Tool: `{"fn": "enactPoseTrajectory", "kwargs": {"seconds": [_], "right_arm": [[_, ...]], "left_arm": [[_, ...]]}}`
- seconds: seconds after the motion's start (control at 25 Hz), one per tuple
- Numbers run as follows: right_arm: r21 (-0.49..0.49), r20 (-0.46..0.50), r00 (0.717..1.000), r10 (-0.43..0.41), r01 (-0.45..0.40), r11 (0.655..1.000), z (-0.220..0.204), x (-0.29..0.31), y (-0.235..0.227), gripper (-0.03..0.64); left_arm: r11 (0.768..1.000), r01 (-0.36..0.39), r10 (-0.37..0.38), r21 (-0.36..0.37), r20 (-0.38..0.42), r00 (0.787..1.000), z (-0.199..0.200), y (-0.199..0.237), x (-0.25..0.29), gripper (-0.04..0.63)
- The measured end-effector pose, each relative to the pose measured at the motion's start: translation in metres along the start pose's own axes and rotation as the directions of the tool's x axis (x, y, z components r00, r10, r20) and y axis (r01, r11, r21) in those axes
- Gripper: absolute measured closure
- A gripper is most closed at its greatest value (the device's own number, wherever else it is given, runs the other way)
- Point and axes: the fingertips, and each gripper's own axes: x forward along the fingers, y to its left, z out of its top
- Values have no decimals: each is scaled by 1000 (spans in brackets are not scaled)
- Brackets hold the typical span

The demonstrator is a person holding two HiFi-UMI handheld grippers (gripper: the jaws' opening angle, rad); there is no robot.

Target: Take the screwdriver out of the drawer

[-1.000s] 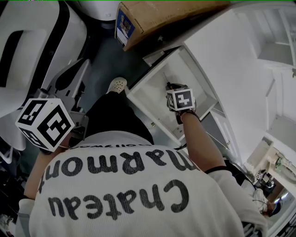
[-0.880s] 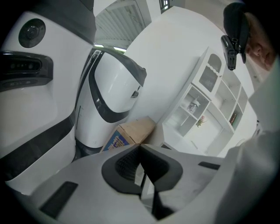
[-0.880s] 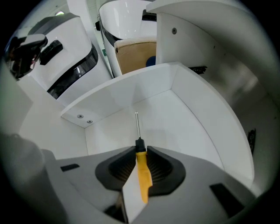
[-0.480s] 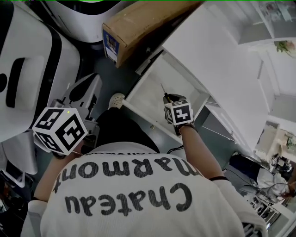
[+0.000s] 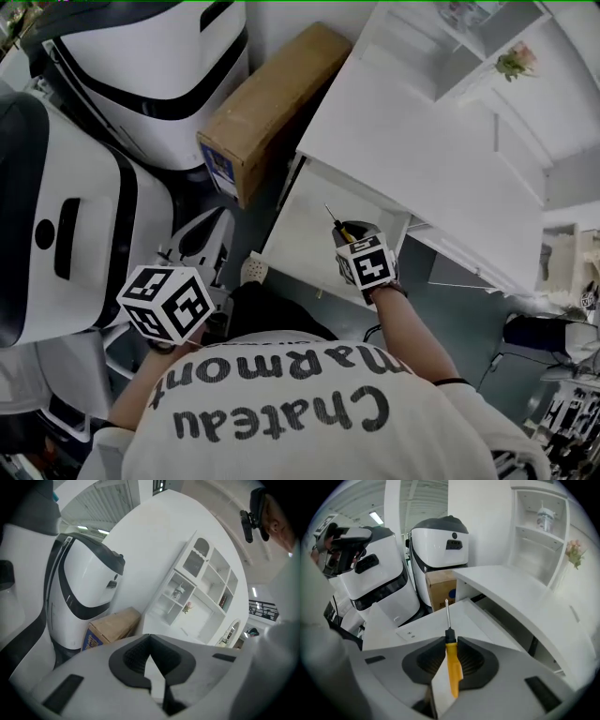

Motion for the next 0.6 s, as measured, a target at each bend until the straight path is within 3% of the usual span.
{"fn": "enactPoseTrajectory", "kwargs": {"seconds": [0.28,0.6], "right_arm": [[73,106,993,-55,47,996,29,-46,-6,529],[100,252,962,-105,82,992,63,-112,-7,529]], "left_arm": [[997,54,-55,46,14,998,18,-33,-2,572],[987,127,-133,101,54,990,39,-73,0,572]]}}
